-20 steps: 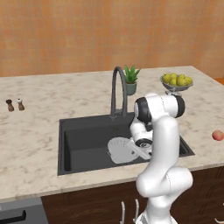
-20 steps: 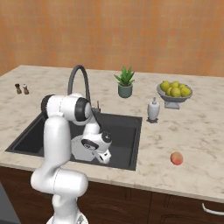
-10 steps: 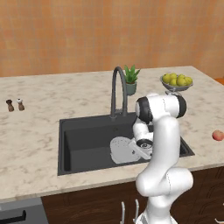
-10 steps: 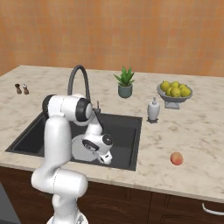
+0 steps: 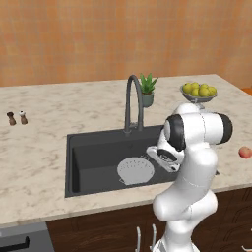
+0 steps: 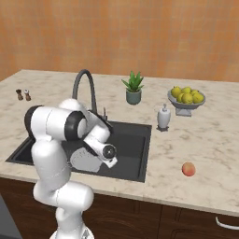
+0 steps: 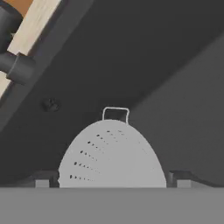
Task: Put the colander in the sink, put the peach in the colander, and turn on the sink faucet and pour water over the colander.
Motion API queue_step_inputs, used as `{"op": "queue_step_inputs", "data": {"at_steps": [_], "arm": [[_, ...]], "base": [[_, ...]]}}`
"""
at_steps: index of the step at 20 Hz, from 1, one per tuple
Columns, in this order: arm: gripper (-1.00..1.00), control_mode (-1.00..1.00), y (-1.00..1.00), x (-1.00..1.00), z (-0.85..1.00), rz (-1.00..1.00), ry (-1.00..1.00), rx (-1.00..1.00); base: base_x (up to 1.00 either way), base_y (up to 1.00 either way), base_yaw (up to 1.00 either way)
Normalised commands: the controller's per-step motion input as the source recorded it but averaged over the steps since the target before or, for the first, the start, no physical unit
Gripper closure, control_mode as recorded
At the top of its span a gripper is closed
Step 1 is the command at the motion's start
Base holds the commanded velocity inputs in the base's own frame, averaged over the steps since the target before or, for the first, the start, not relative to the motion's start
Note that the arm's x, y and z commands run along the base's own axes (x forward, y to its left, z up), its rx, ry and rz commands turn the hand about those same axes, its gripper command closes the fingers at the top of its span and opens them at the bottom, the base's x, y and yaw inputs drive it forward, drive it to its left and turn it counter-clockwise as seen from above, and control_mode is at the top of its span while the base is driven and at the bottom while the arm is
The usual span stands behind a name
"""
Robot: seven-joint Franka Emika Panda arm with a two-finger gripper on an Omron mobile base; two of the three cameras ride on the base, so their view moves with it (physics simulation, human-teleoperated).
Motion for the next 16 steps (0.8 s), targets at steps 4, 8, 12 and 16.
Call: {"op": "queue_step_inputs", "data": {"at_steps": [4,8,12,16], "arm": [[-1.00,-1.00,-0.26,-0.02,1.00,-0.04,-0.31,0.06],[-1.00,-1.00,-0.46,-0.03,1.00,-0.05,-0.03,0.01],[-1.00,-1.00,-0.68,-0.14,1.00,-0.11,0.01,0.00],[-1.00,-1.00,-0.60,-0.07,1.00,0.00,-0.03,0.00]], "base": [[0.00,0.00,0.00],[0.00,0.00,0.00],[0.00,0.00,0.00],[0.00,0.00,0.00]]}}
